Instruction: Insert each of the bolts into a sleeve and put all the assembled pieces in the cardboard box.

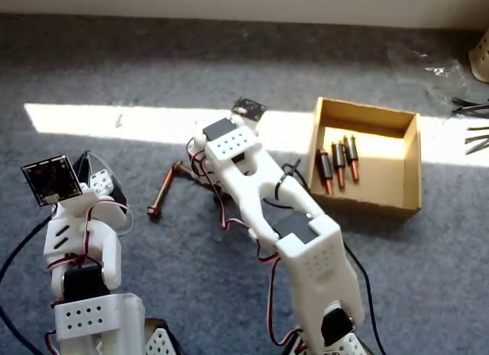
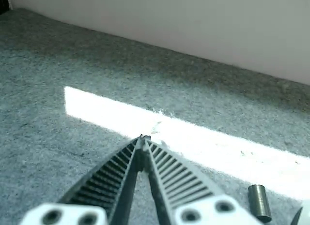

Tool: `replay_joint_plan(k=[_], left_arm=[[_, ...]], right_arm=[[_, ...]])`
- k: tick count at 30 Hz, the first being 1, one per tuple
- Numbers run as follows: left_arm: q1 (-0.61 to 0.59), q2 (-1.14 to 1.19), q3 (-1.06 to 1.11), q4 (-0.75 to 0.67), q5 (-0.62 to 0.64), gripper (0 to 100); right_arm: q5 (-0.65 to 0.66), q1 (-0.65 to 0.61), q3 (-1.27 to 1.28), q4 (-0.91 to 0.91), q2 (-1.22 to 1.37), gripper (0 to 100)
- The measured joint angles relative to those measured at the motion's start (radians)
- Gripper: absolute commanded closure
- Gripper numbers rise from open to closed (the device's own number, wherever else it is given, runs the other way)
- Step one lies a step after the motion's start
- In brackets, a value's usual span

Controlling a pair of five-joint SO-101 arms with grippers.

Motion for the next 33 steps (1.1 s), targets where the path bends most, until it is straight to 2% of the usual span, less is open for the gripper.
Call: replay_joint_plan(k=[4, 10, 19, 33], left_arm=[[0.000, 0.000, 0.000, 0.000, 0.000, 99], [0.000, 0.000, 0.000, 0.000, 0.000, 99], [0.000, 0.000, 0.000, 0.000, 0.000, 99], [0.000, 0.000, 0.000, 0.000, 0.000, 99]], right_arm=[[0.000, 0.000, 0.000, -0.002, 0.003, 90.3], [0.000, 0.000, 0.000, 0.000, 0.003, 99.3], [0.006, 0.029, 0.000, 0.000, 0.003, 99.5], [0.680, 0.140, -0.003, 0.196, 0.021, 99.5]])
